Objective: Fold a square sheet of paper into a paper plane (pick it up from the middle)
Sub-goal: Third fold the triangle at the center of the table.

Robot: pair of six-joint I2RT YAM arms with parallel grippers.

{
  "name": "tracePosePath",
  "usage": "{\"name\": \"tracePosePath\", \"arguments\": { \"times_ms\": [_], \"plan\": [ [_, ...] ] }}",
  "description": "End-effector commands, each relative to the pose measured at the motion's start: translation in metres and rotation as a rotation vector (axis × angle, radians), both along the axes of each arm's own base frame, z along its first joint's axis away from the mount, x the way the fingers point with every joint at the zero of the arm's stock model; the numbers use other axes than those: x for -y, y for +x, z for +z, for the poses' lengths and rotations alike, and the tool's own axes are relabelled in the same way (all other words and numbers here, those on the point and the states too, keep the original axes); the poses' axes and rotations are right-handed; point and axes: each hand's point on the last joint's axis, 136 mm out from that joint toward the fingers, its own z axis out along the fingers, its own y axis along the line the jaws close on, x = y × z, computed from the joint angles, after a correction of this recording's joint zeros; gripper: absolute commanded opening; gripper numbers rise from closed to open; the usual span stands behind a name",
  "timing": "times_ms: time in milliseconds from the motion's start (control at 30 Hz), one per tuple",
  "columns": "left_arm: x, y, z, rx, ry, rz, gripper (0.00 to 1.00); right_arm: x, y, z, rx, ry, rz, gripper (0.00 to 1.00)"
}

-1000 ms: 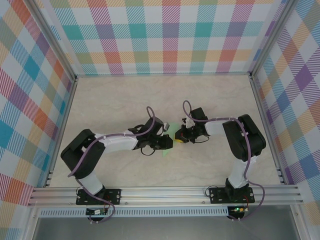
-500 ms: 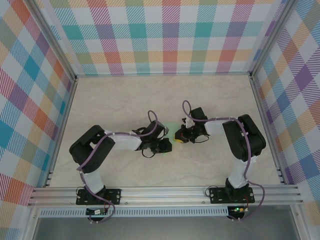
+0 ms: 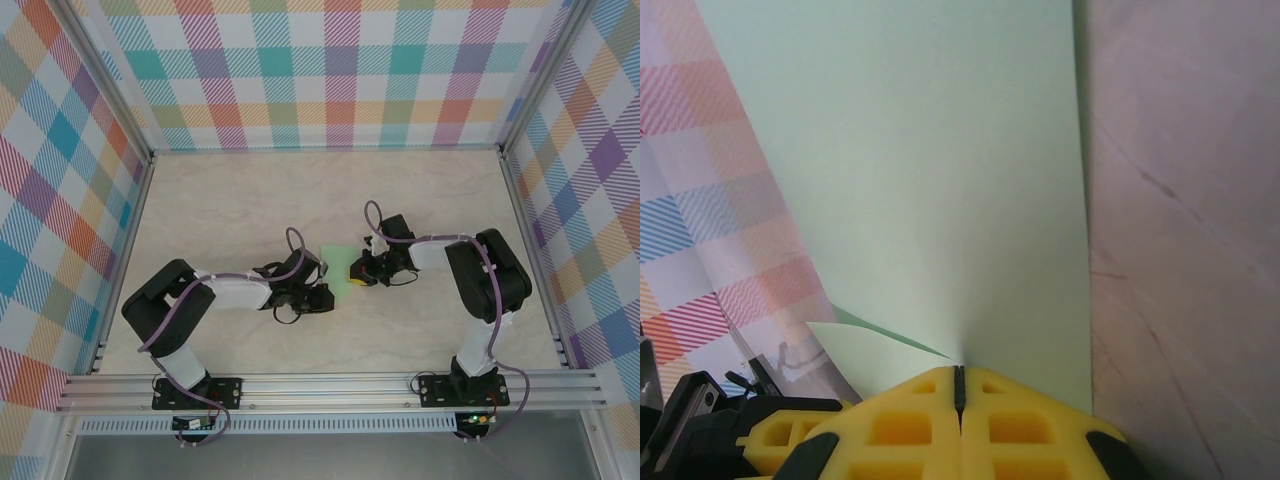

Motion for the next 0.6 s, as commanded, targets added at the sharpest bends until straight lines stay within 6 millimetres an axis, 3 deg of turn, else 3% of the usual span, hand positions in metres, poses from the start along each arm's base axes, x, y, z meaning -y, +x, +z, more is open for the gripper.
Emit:
{"name": "tracePosePath", "arguments": {
  "times_ms": [0,167,367,467,567],
  "plan": [
    [-0.027,-0.03,-0.019,-0.092,0.111,-0.038,0.13,0.017,-0.012,-0.026,-0.056,-0.121,-0.012,0.05],
    [-0.026,-0.019,0.003,-0.012,0.079,-0.01,0.13,0.017,-0.011,-0.025,-0.055,-0.118,-0.012,0.05],
    [-0.001,0.002,0.045,0.077,-0.067,0.029,0.15,0.017,-0.011,-0.026,-0.057,-0.119,-0.013,0.05],
    [0.011,0.006,0.049,0.057,-0.105,0.022,0.15,0.018,-0.011,-0.026,-0.057,-0.122,-0.014,0.05],
    [0.022,0.005,0.038,-0.001,-0.125,0.015,0.15,0.017,-0.012,-0.027,-0.06,-0.122,-0.012,0.05]
  ]
}}
